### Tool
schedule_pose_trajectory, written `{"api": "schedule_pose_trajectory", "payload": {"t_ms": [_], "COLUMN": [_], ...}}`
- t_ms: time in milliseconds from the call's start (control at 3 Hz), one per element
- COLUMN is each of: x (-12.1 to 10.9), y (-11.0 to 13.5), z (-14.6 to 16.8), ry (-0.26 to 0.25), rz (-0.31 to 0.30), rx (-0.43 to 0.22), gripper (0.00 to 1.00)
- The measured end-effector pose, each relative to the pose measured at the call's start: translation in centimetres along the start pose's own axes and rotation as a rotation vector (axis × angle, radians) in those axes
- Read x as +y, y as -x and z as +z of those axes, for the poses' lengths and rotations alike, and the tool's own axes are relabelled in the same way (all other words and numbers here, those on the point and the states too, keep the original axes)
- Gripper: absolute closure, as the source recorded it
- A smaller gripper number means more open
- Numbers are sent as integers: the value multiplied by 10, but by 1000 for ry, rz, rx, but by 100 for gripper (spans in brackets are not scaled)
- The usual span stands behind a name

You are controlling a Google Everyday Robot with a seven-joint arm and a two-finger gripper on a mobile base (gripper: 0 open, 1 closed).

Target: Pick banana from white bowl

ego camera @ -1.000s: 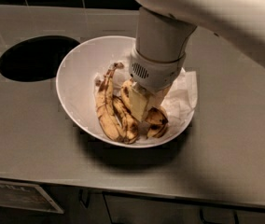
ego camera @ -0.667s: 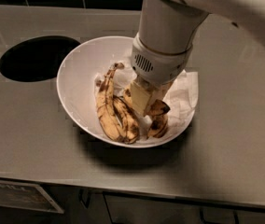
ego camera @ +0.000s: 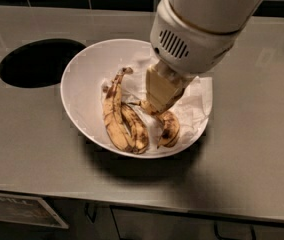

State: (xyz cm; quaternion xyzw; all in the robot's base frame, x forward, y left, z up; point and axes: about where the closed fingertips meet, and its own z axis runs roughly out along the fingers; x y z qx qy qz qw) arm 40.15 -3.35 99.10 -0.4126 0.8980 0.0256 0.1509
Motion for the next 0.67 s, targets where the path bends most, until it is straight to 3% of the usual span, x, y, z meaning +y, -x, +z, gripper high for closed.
{"api": "schedule_pose_trajectory", "payload": {"t_ms": [333,667], "x": [7,7], "y": [-2,-2], "z": [-22,-22], "ry": [-26,-26], "rz": [-12,-12], "rx": [-41,-41], "gripper": [100,100]}}
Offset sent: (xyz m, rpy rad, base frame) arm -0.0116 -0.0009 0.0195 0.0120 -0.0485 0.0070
